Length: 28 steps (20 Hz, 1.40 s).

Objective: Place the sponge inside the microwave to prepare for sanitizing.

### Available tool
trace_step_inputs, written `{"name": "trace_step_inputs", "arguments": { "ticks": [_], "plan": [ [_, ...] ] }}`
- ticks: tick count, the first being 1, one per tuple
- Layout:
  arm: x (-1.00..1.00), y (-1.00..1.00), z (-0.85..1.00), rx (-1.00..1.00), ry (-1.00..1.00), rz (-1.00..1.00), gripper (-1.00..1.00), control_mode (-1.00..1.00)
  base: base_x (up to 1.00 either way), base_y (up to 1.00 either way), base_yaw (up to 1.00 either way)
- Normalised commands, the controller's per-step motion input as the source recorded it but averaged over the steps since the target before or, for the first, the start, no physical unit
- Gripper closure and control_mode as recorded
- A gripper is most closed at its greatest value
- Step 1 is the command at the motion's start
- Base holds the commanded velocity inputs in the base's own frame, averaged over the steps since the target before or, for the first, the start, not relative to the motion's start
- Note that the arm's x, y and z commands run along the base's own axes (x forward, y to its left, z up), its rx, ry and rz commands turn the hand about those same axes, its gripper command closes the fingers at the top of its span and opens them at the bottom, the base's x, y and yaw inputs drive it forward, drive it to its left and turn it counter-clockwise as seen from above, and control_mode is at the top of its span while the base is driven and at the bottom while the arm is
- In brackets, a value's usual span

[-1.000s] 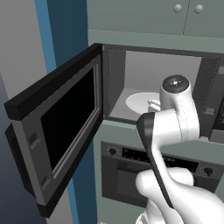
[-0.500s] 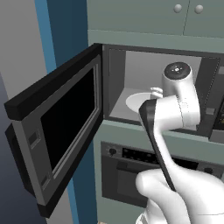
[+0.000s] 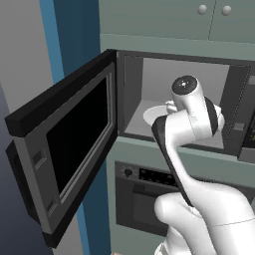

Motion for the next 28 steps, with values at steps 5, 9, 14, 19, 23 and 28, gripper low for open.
{"name": "trace_step_inputs", "arguments": {
  "ticks": [5,9,14,19,23,28],
  "plan": [
    [0.29,-0.17,-0.08,-0.03,0.00,0.00,1.00,-1.00,0.00,0.00,0.00],
    [0.46,-0.25,0.00,0.00,0.02,0.00,1.00,-1.00,0.00,0.00,0.00],
    [0.53,-0.09,-0.13,0.00,0.00,0.00,1.00,-1.00,0.00,0.00,0.00],
    [0.69,0.00,-0.21,0.00,0.00,0.00,1.00,-1.00,0.00,0.00,0.00],
    [0.58,-0.04,-0.28,0.00,0.00,0.00,1.00,-1.00,0.00,0.00,0.00],
    [0.45,-0.11,-0.35,0.00,0.00,0.00,1.00,-1.00,0.00,0.00,0.00]
  ]
}}
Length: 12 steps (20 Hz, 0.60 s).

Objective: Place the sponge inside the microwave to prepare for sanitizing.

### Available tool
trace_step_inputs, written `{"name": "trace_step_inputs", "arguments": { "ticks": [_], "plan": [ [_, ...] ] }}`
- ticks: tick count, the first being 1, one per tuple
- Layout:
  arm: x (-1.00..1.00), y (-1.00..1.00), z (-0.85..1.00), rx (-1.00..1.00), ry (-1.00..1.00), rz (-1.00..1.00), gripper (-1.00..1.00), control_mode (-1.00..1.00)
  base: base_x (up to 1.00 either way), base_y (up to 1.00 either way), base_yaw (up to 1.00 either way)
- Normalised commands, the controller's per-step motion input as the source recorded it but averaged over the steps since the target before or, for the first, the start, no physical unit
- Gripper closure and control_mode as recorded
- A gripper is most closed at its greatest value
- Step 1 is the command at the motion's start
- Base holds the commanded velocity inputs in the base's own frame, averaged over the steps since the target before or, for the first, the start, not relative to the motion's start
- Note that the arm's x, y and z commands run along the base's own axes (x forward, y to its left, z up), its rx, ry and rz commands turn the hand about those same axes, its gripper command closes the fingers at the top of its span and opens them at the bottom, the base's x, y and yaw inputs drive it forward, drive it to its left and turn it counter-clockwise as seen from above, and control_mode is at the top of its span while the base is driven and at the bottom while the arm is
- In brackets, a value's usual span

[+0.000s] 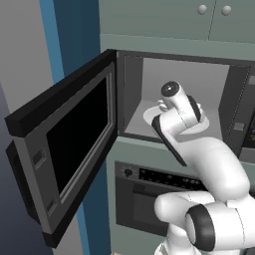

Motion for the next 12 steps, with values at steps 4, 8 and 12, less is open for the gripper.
{"name": "trace_step_inputs", "arguments": {
  "ticks": [4,8,12],
  "plan": [
    [0.41,-0.09,-0.24,0.00,0.01,0.01,1.00,-1.00,0.00,0.00,0.00],
    [0.29,-0.06,-0.13,0.02,0.01,0.03,1.00,-1.00,0.00,0.00,0.00],
    [0.13,-0.04,-0.10,0.05,0.05,0.03,1.00,-1.00,0.00,0.00,0.00]
  ]
}}
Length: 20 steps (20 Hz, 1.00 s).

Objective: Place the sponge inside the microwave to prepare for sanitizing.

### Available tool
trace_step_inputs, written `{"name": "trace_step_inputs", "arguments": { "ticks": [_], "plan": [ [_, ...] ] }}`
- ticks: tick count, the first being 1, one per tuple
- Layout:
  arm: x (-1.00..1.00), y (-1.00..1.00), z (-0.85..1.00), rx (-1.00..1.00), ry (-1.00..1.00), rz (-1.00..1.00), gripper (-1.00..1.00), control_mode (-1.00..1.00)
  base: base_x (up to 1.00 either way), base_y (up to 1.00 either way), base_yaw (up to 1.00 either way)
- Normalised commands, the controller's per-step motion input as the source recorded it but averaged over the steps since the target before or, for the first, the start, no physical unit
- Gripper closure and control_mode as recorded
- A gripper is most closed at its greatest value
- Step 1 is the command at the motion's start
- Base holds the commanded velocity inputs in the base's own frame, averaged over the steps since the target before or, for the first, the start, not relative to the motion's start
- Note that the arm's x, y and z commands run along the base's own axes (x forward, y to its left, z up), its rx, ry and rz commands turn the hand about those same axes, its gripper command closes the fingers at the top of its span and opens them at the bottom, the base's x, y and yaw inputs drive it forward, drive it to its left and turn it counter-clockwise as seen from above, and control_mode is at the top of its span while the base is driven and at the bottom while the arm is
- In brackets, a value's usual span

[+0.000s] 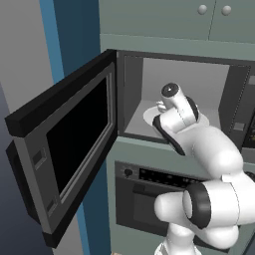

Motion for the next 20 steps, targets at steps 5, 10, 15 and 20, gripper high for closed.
{"name": "trace_step_inputs", "arguments": {
  "ticks": [5,10,15,20],
  "plan": [
    [0.00,0.00,-0.12,0.04,0.05,0.00,-1.00,-1.00,0.00,0.00,0.00],
    [0.00,0.00,-0.04,0.01,0.01,0.00,-1.00,-1.00,0.00,0.00,0.00],
    [0.11,0.00,0.00,0.00,-0.03,0.00,-1.00,-1.00,0.00,0.00,0.00],
    [0.20,0.00,0.00,0.00,-0.03,0.00,-1.00,-1.00,0.00,0.00,0.00]
  ]
}}
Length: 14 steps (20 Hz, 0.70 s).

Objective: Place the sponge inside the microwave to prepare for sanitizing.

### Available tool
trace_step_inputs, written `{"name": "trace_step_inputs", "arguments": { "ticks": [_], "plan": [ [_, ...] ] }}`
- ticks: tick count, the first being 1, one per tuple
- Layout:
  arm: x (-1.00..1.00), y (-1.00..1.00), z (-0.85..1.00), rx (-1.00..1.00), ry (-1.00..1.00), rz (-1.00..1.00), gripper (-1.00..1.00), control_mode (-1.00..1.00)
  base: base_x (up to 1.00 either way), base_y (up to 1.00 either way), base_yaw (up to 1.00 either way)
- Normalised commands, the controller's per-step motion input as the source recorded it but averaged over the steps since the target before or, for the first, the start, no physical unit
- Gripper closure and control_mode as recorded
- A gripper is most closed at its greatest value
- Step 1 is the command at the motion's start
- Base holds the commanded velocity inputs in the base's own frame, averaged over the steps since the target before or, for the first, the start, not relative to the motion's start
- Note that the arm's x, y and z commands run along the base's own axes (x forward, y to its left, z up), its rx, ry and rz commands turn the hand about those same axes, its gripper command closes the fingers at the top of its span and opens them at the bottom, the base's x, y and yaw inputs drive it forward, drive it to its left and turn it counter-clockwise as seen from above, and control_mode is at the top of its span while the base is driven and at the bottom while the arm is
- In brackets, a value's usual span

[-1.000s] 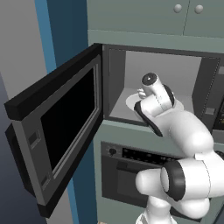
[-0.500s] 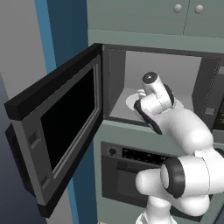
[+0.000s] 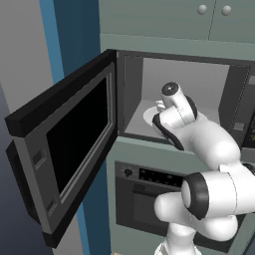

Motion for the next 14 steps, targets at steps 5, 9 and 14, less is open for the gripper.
{"name": "trace_step_inputs", "arguments": {
  "ticks": [5,9,14],
  "plan": [
    [-0.01,0.00,0.00,0.00,-0.01,0.00,-1.00,-1.00,0.00,0.00,0.00],
    [-0.41,0.01,0.06,0.00,-0.01,0.02,-1.00,-1.00,0.00,0.00,0.00],
    [-0.61,0.03,0.28,0.00,-0.03,0.07,-1.00,-1.00,0.00,0.00,0.00]
  ]
}}
